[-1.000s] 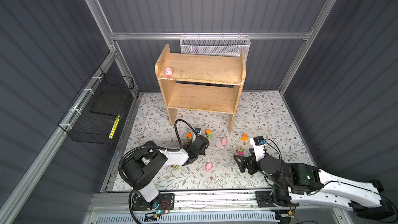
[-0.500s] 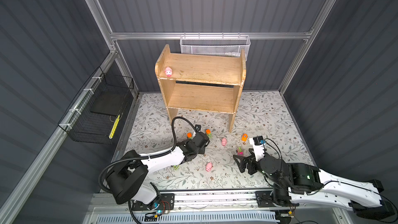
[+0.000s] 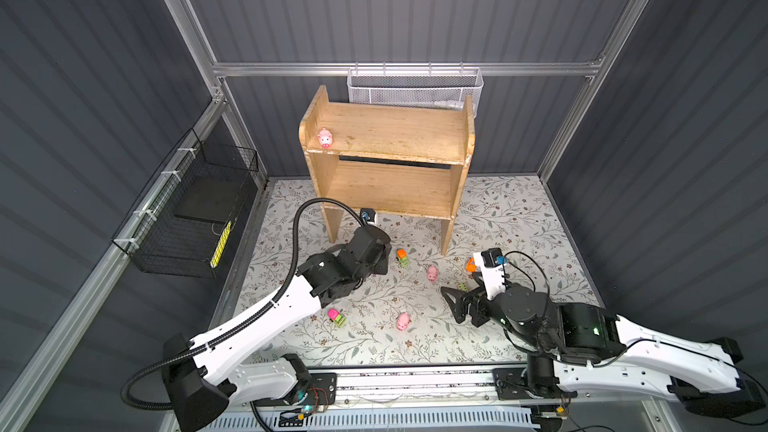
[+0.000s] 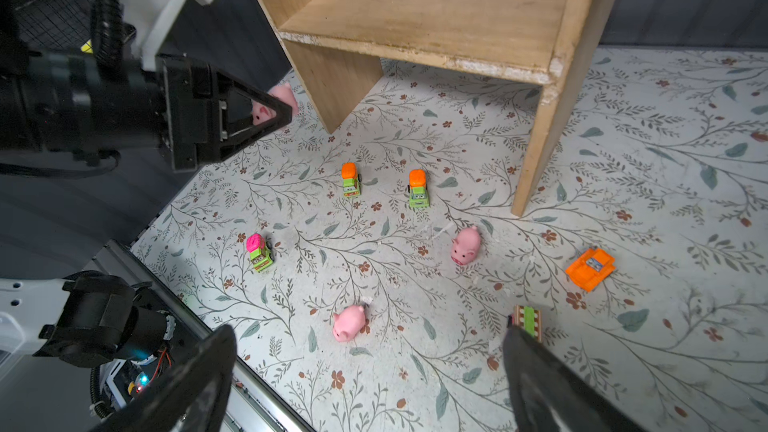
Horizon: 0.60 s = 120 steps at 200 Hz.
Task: Place and organize the plastic toys onto the shelf
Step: 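Close the left gripper on the pink pig and lift it, then carry the pig with the left gripper up over the top shelf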
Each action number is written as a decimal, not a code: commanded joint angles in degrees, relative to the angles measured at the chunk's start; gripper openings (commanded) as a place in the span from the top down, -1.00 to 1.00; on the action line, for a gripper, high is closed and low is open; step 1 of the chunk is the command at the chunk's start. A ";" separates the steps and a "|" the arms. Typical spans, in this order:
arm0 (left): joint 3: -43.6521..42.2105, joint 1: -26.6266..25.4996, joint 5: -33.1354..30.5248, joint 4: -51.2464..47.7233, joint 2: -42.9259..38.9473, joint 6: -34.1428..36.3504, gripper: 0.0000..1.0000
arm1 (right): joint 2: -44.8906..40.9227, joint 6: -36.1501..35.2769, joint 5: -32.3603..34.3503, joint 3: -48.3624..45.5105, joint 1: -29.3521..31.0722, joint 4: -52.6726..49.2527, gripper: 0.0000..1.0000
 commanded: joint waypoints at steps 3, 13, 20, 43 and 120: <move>7.10 -0.61 -2.06 -9.79 -0.94 1.72 0.39 | 1.40 -3.53 0.97 3.76 -1.91 0.87 -0.98; 10.08 -0.56 -2.45 -11.58 -0.77 1.93 0.39 | 1.94 -4.27 0.87 4.90 -2.05 0.95 -0.98; 12.40 -0.56 -2.71 -12.97 -0.38 2.08 0.39 | 2.36 -4.65 0.71 5.66 -2.12 0.95 -0.98; 20.18 -0.57 -3.27 -16.21 1.00 3.07 0.39 | 2.99 -5.97 0.67 7.46 -2.36 1.29 -0.98; 44.63 -0.54 -9.14 -20.54 11.73 8.72 0.39 | 4.08 -8.37 -2.37 11.69 -3.47 2.14 -0.98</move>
